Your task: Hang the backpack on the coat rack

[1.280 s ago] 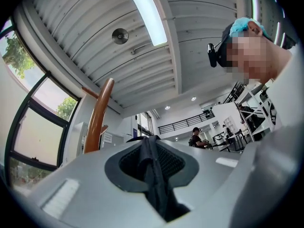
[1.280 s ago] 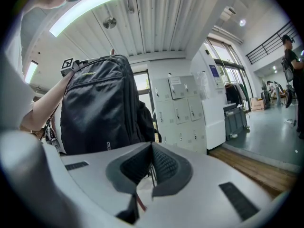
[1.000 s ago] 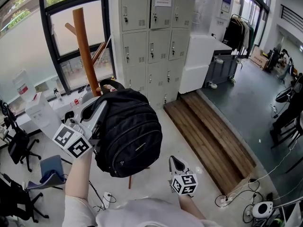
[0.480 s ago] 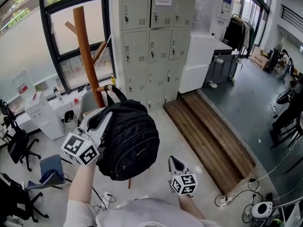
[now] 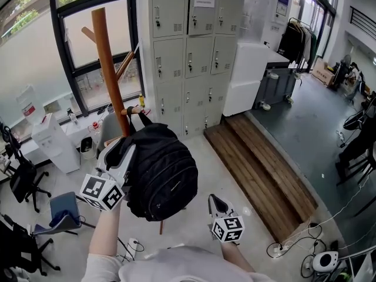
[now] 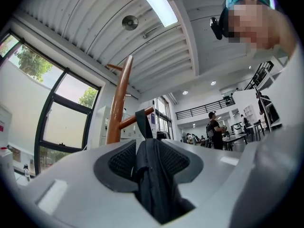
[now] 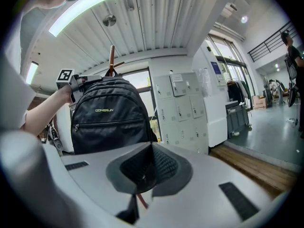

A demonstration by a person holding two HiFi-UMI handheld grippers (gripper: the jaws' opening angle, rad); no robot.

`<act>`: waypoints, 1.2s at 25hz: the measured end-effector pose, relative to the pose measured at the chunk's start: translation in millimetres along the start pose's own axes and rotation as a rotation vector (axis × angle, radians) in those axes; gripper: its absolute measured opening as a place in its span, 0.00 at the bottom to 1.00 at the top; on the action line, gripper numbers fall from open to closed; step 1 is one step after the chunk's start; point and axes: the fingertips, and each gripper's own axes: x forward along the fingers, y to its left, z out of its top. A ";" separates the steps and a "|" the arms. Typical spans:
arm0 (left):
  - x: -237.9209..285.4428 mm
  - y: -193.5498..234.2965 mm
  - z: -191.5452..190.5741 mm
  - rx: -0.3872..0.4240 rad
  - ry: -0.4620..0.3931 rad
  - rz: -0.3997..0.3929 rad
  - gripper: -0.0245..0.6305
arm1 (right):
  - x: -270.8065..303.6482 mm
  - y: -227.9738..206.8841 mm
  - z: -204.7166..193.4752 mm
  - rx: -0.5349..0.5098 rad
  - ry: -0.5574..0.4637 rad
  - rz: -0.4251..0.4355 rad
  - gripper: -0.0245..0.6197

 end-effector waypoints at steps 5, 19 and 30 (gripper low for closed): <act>-16.1 -3.3 -7.9 0.050 0.023 0.012 0.30 | 0.4 -1.0 -3.4 0.001 0.010 -0.003 0.05; -87.7 -32.4 -61.5 0.056 0.049 0.082 0.29 | 6.5 6.4 -1.1 -0.012 0.014 0.022 0.05; -122.2 -33.3 -117.1 0.001 0.108 0.193 0.05 | 1.0 17.4 6.9 -0.023 -0.001 0.055 0.05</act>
